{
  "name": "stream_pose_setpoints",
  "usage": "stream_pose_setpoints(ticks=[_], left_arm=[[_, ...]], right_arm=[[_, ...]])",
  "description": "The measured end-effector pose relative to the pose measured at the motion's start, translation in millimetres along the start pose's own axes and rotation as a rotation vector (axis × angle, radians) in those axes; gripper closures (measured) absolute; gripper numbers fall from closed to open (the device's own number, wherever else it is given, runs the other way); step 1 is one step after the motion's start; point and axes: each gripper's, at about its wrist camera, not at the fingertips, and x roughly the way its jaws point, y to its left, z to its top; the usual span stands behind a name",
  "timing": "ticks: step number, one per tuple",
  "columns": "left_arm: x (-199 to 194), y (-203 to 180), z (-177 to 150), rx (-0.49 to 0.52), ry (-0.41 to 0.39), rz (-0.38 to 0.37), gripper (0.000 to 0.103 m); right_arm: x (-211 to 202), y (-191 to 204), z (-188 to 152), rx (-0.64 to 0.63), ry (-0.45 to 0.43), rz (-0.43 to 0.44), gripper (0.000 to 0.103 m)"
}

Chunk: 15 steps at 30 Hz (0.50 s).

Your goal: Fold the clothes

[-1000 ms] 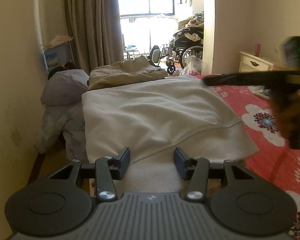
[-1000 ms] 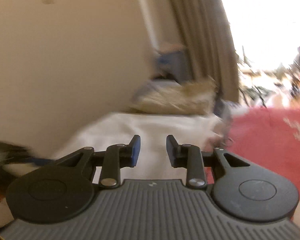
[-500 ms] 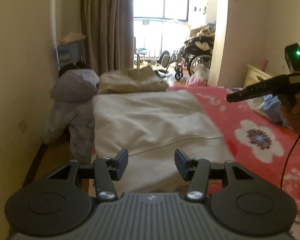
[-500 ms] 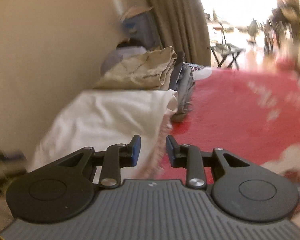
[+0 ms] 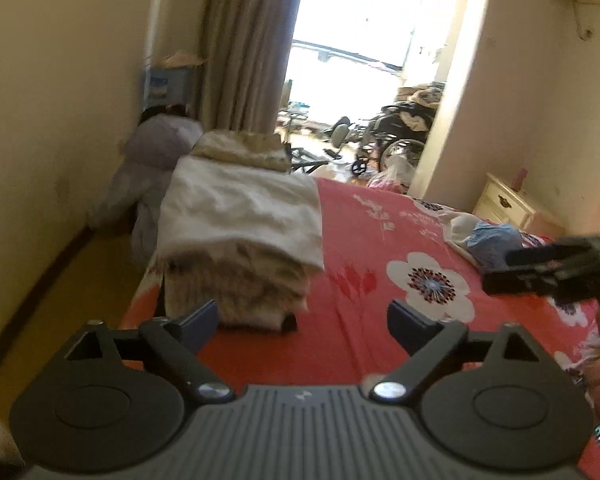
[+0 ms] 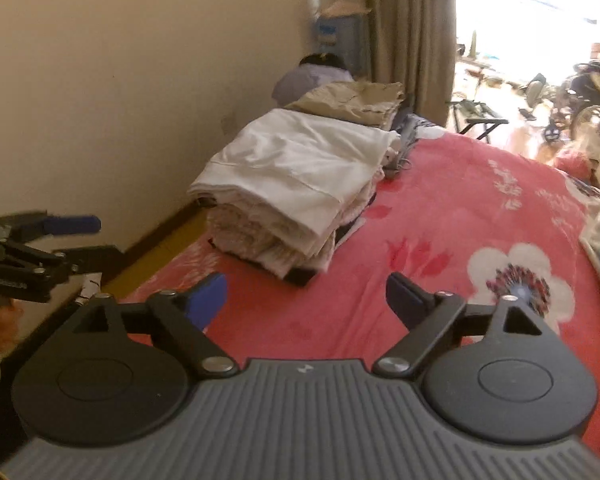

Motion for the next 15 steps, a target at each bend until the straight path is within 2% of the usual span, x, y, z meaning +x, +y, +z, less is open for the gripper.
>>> stream_pose_setpoints(ticks=[2,5,10,15], left_arm=[[-7.3,-9.4,-14.4,-0.033,0.016,0.029,0.009],[-18.1,-21.9,-34.0,-0.084,0.023,0.070,0.008],[-32.1,-37.5,-51.7,-0.134,0.032,0.115,0.004],[-40.7,-55.6,-61.2,-0.133,0.041,0.175,0.000]], right_arm=[[-17.6,7.4,-21.7,0.019,-0.032,-0.026,0.007],[-31.4,12.9,-42.7,0.080,-0.033,-0.082,0.001],[-44.1,16.8,-59.9,0.107,-0.041,-0.183,0.001],[-45.6,22.0,-74.3,0.096,-0.019,-0.208,0.001]])
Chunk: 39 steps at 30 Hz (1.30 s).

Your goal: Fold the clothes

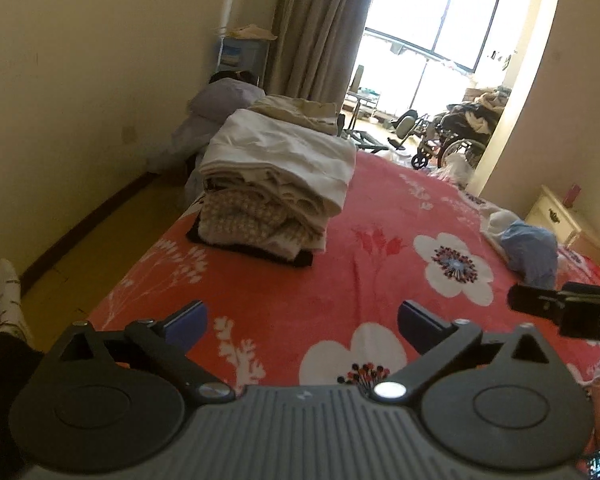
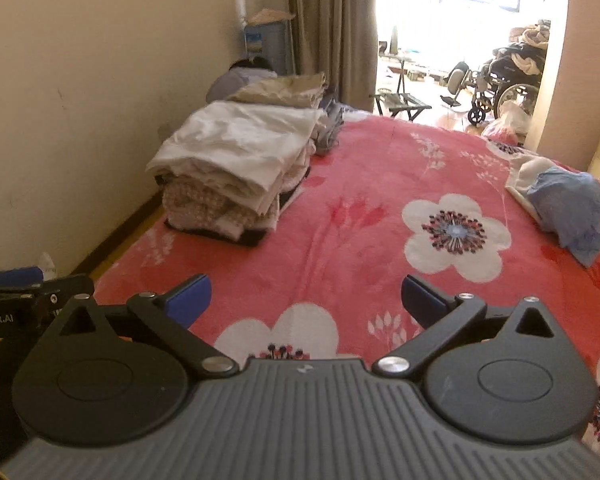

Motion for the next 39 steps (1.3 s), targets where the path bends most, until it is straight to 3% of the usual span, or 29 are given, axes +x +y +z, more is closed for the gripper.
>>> stream_pose_setpoints(ticks=[7,18,39], left_arm=[[2.4,-20.1,-8.6,0.037,0.021,0.069,0.000],[10.9,-37.1,-7.2,0.045,-0.025,0.174,0.000],[11.3,-24.0,-9.6,-0.034,-0.034,0.258,0.000]], right_arm=[[9.3,9.9,-14.2,-0.030,0.051,0.008,0.001],[1.1,14.9,-15.5,-0.063,0.001,-0.038,0.001],[-4.3,36.5,-16.7,-0.130,-0.030,-0.030,0.001]])
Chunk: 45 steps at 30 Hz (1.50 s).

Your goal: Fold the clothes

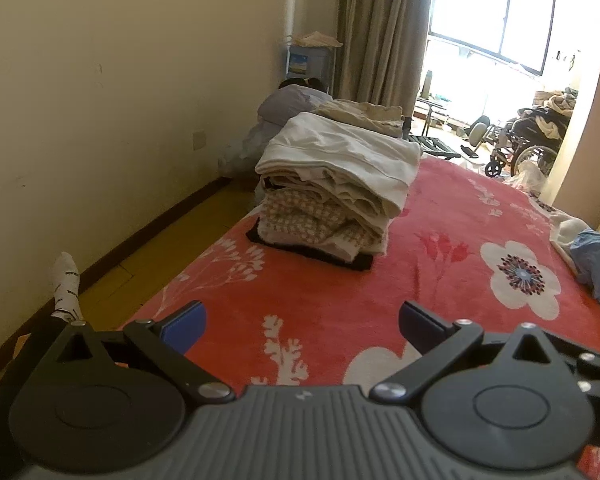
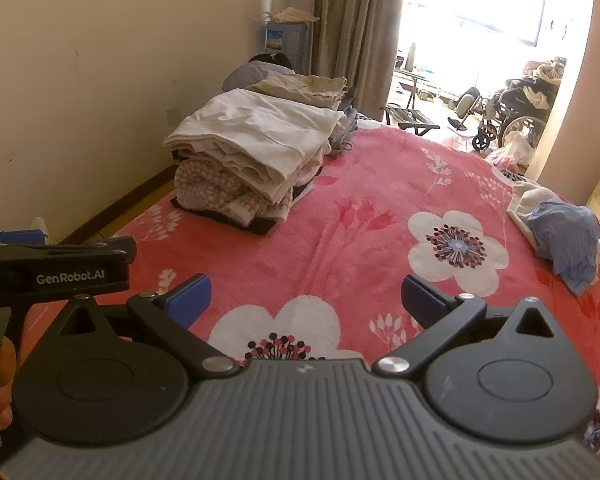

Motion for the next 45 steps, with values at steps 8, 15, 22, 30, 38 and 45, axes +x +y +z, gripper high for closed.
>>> stream_pose_setpoints(ticks=[8,15,22,30,38,45], left_arm=[[-1.0,0.8,-2.7,0.003,-0.010,0.020,0.000],[-0.5,0.7,-4.0,0.006,-0.014,0.028,0.000],[0.7,1.0,-5.1,0.006,-0.011,0.033,0.000],[2.7,1.2,-6.4,0.008,-0.006,0.037,0.000],[4.0,1.7,-7.6,0.011,0.003,0.038,0.000],[4.8,2.2,-8.9,0.010,0.012,0.038,0.000]], right_arm=[[-0.9,5.3,-0.7,-0.022,-0.007,-0.006,0.001],[-0.9,8.4,-1.6,-0.035,-0.004,-0.004,0.001],[-0.2,9.6,-2.0,-0.038,0.000,-0.003,0.001],[1.7,10.9,-2.9,-0.039,0.010,-0.001,0.001],[2.9,11.8,-4.0,-0.035,0.019,-0.001,0.001],[3.0,11.7,-4.8,-0.033,0.022,0.000,0.001]])
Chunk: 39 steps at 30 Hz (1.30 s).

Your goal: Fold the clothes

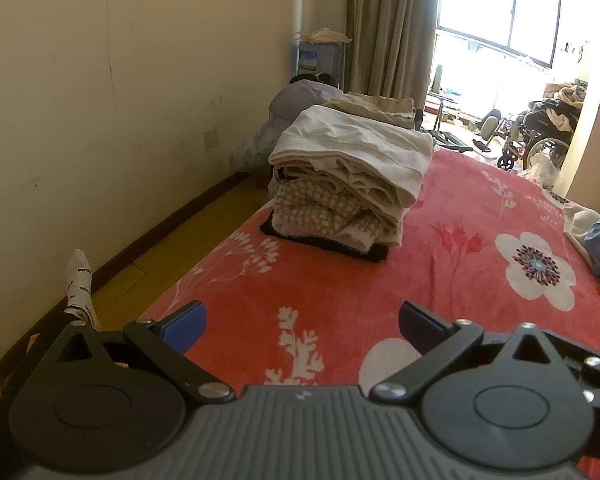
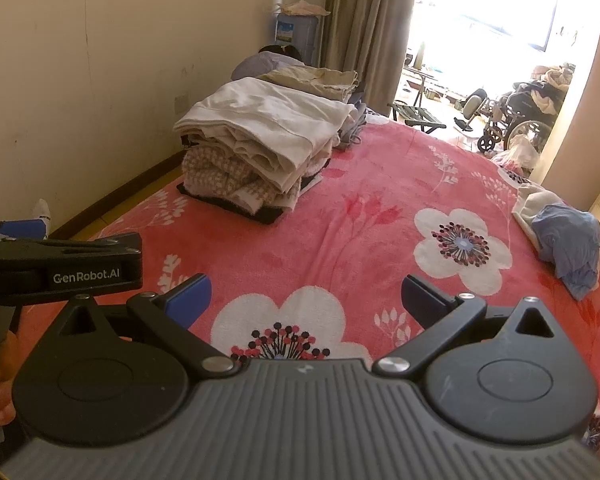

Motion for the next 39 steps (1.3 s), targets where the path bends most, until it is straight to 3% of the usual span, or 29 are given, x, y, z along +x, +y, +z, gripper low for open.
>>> stream_pose_setpoints(ticks=[39], left_arm=[[0.6,3.5,-0.6,-0.007,0.008,0.006,0.000]], right_arm=[[3.7,2.9,-1.7,0.001,0.016,-0.007,0.001]])
